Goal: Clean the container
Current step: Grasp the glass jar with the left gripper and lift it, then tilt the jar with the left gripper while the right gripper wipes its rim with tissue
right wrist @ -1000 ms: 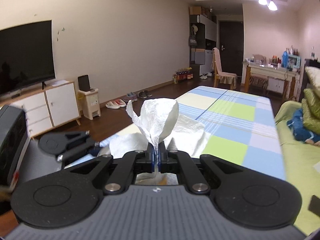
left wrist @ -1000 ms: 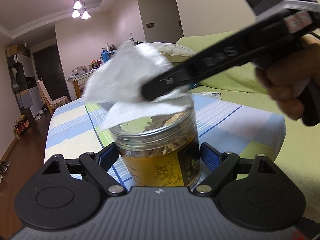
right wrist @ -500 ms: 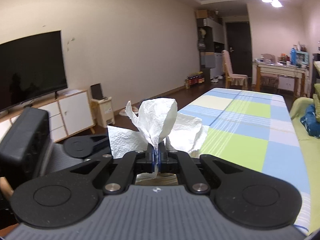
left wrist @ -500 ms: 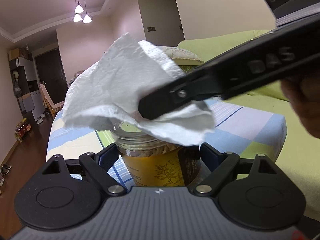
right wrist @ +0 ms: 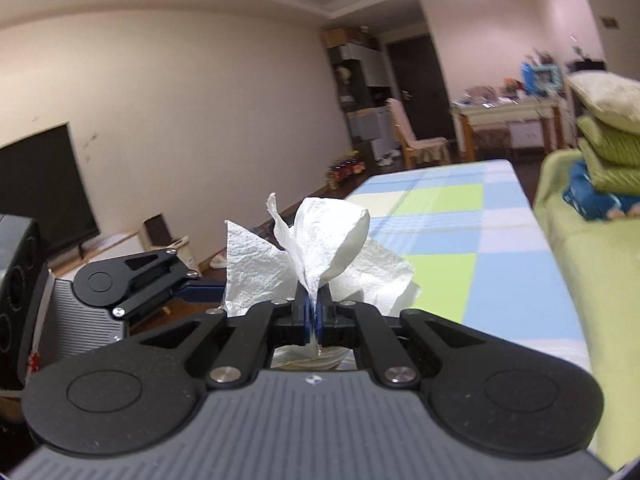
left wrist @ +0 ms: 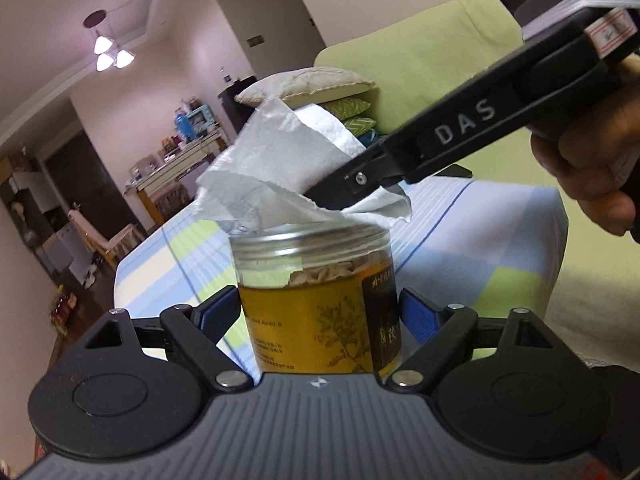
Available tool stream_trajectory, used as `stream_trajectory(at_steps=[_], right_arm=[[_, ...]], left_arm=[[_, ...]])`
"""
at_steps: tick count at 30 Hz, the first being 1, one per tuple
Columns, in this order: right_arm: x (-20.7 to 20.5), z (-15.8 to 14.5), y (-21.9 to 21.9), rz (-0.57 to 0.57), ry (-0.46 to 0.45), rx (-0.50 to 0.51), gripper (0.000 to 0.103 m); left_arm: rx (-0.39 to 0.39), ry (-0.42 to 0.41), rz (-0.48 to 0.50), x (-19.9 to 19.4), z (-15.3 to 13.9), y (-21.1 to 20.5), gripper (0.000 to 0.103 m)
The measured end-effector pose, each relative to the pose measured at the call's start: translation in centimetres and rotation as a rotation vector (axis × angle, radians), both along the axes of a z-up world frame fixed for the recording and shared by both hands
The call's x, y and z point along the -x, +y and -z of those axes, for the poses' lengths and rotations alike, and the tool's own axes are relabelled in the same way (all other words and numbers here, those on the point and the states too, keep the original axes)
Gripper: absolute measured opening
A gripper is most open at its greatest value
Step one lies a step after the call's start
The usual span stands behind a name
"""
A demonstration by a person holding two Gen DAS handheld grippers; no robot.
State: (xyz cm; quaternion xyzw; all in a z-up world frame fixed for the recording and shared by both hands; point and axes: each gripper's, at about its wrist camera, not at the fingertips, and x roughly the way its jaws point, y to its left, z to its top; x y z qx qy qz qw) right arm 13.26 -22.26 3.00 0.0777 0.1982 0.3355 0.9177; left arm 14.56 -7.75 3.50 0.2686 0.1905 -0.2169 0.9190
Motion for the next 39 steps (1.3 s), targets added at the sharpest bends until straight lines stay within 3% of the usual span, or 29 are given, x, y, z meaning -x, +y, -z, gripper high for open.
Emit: stream_trajectory(at_steps=[21, 26, 30, 39], right_arm=[[-2.0, 2.8, -2.7, 0.141, 0.046, 0.003, 0.002], [-0.5, 1.9, -2.9, 0.131, -0.015, -0.039, 0.002], [0.3, 0.9, -2.5, 0.057, -0.049, -0.114, 0.002], [1.4, 2.1, 0.5, -0.018, -0.066, -0.082, 0.002]], left_arm=[[0.008, 0.009, 0.048, -3.7, 2.2, -2.6, 0.086], [0.017, 0.016, 0.045, -3.1, 2.5, -2.6, 0.085], [0.023, 0.015, 0.048, -1.8, 2.7, -2.0, 0.085], [0.072, 0.017, 0.043, -0.2, 2.9, -0.9, 0.085]])
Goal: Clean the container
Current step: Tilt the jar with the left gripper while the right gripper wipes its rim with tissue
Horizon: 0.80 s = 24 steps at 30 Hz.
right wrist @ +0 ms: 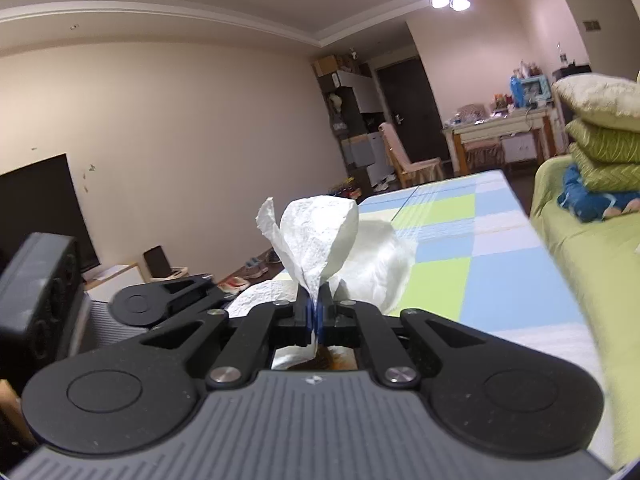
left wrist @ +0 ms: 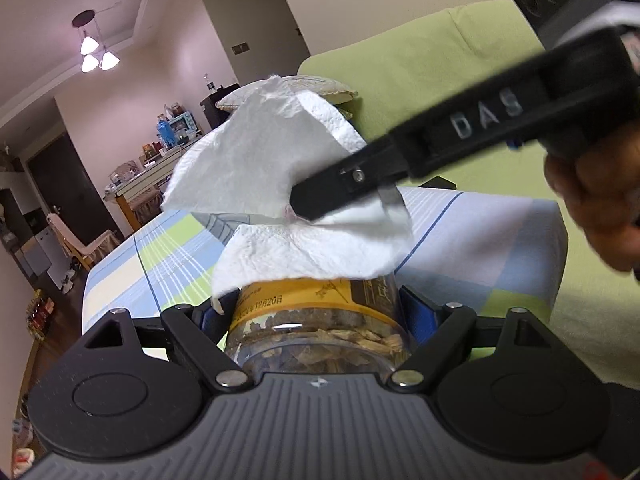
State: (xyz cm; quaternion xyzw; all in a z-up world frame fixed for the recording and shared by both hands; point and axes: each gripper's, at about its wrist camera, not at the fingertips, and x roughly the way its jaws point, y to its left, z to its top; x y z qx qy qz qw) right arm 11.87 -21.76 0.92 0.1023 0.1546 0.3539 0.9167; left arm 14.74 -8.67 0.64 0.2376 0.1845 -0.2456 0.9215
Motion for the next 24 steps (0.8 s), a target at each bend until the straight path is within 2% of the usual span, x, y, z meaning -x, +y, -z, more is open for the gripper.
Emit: stream_trajectory(at_steps=[6, 10, 12, 14, 16, 19, 20, 22, 24], right_arm=[[1.2, 0.4, 0.3, -0.070, 0.006, -0.018, 0.002], [0.2, 0.5, -0.7, 0.035, -0.002, 0.048, 0.002], [0.1, 0.2, -1.0, 0.120, -0.042, 0.154, 0.002], [0.6, -0.4, -0.9, 0.192, -0.127, 0.295, 0.002], [1.4, -0.9, 0.2, 0.256, -0.246, 0.480, 0.002], [3.0, -0.7, 3.1, 0.293, -0.426, 0.767, 0.001], [3.3, -0.5, 4.0, 0.270, -0.465, 0.824, 0.001], [4.1, -0.3, 5.2, 0.186, -0.484, 0.838, 0.001], [4.4, -0.4, 5.8, 0.093, -0.458, 0.773, 0.001]], left_arm=[[0.014, -0.004, 0.003, 0.0, 0.1, 0.3, 0.085], [0.008, -0.009, -0.008, 0.0, 0.3, 0.4, 0.085], [-0.017, -0.007, -0.019, -0.2, 0.5, 0.4, 0.085], [-0.007, -0.007, -0.021, -0.2, 0.7, 0.6, 0.085], [0.019, 0.002, -0.024, -0.3, 0.6, 0.9, 0.085], [0.019, -0.003, -0.024, -0.3, 0.6, 1.0, 0.085], [0.015, -0.005, -0.024, -0.3, 0.6, 0.9, 0.085], [0.012, -0.009, -0.023, -0.3, 0.6, 0.9, 0.085], [0.016, -0.007, -0.023, -0.3, 0.6, 1.0, 0.085]])
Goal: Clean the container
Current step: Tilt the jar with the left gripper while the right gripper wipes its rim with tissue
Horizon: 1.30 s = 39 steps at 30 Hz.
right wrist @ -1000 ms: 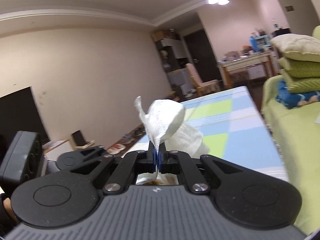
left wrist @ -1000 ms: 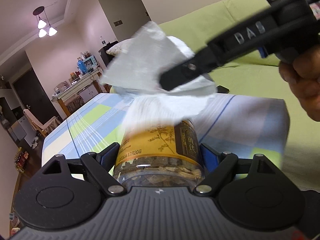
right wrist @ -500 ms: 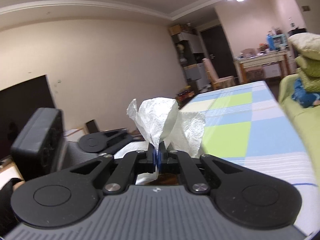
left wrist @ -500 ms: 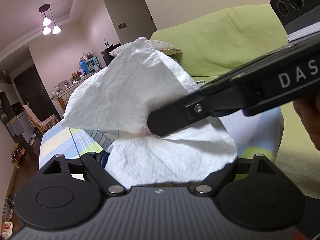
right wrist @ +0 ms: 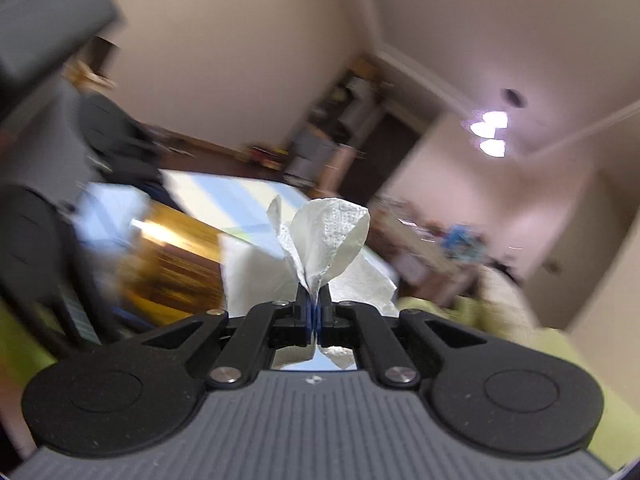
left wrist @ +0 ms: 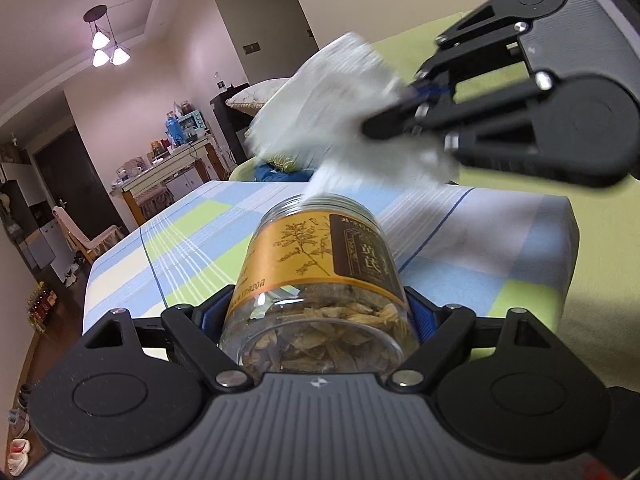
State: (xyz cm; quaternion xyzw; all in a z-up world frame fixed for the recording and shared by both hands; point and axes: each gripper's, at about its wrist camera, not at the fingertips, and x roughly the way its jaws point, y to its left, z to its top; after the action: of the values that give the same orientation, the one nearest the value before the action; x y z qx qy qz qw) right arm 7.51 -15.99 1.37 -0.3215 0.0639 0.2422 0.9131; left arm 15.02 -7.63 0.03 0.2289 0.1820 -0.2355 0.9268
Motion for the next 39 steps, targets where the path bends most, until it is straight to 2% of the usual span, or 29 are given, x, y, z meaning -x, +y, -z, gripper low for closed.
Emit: stream_trajectory(at_steps=[2, 7, 10, 13, 16, 18, 19, 22, 26, 30, 33, 39], right_arm=[[0.4, -0.1, 0.3, -0.045, 0.023, -0.039, 0.001], [-0.5, -0.7, -0.4, 0.016, 0.013, -0.053, 0.001], [-2.2, -0.2, -1.6, 0.124, -0.067, 0.056, 0.001], [-3.3, 0.6, -1.9, 0.179, -0.109, 0.177, 0.001], [-3.6, 2.0, -1.3, 0.171, -0.123, 0.283, 0.001], [-3.5, 2.6, -0.8, 0.136, -0.101, 0.278, 0.001], [-3.4, 2.3, -0.7, 0.108, -0.061, 0.222, 0.001], [-3.8, 0.4, -1.7, 0.049, 0.082, -0.041, 0.001], [-4.5, -1.6, -3.6, -0.014, 0.207, -0.275, 0.001], [-5.1, -2.4, -6.2, -0.093, 0.323, -0.417, 0.001], [-5.4, -1.9, -7.5, -0.138, 0.420, -0.488, 0.001], [-6.8, -0.5, -9.6, -0.202, 0.626, -0.730, 0.001]], left_arm=[[0.008, 0.003, 0.000, -0.1, 0.0, 0.2, 0.085], [0.012, 0.003, 0.001, 0.0, -0.1, 0.3, 0.085], [0.014, 0.004, 0.004, 0.0, -0.1, 0.6, 0.085], [0.020, 0.005, 0.005, 0.0, -0.1, 0.8, 0.085], [0.028, 0.010, 0.011, 0.1, -0.1, 0.9, 0.085], [0.026, 0.008, 0.011, 0.1, -0.1, 0.9, 0.085], [0.025, 0.007, 0.010, 0.0, -0.1, 1.0, 0.085], [0.026, 0.010, 0.010, -0.1, -0.2, 1.2, 0.085], [0.020, 0.010, 0.011, 0.0, -0.3, 1.1, 0.085], [0.018, 0.010, 0.012, 0.1, -0.2, 1.1, 0.085], [0.020, 0.010, 0.013, 0.1, -0.2, 1.1, 0.085], [0.022, 0.007, 0.016, 0.1, 0.0, 1.0, 0.085]])
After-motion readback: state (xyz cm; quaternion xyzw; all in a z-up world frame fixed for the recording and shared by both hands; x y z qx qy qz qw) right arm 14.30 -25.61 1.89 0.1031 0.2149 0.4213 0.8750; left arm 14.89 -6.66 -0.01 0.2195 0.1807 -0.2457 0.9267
